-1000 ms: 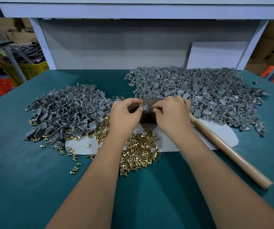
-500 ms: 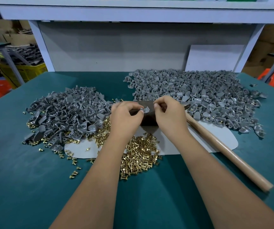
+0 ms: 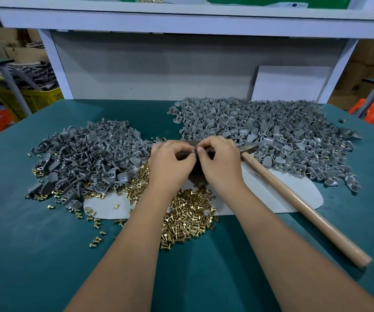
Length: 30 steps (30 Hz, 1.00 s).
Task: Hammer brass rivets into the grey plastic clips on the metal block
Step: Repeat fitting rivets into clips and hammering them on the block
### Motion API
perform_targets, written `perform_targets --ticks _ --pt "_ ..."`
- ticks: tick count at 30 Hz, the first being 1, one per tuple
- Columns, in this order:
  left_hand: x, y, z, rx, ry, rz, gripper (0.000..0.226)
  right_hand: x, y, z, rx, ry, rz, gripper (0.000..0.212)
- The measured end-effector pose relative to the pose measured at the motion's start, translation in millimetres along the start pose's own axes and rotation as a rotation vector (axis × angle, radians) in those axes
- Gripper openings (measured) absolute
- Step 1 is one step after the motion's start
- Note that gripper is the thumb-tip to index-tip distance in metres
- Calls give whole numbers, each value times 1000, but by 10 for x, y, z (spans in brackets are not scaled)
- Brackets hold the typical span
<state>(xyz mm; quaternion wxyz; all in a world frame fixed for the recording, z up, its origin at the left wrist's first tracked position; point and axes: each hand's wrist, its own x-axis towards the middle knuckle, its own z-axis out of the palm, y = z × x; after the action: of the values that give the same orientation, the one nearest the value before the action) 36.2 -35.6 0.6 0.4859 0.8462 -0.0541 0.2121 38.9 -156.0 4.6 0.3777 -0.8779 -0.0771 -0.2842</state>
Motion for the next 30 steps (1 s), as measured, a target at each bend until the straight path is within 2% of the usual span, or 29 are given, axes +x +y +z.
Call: perform_targets --ticks 14,23,30 --pt "10 -2 14 -21 16 -1 11 5 16 15 2 13 9 12" --pt "4 -7 12 1 23 3 9 4 24 4 -8 18 -49 15" --pt "6 -24 16 29 15 7 7 19 62 -10 124 -5 14 9"
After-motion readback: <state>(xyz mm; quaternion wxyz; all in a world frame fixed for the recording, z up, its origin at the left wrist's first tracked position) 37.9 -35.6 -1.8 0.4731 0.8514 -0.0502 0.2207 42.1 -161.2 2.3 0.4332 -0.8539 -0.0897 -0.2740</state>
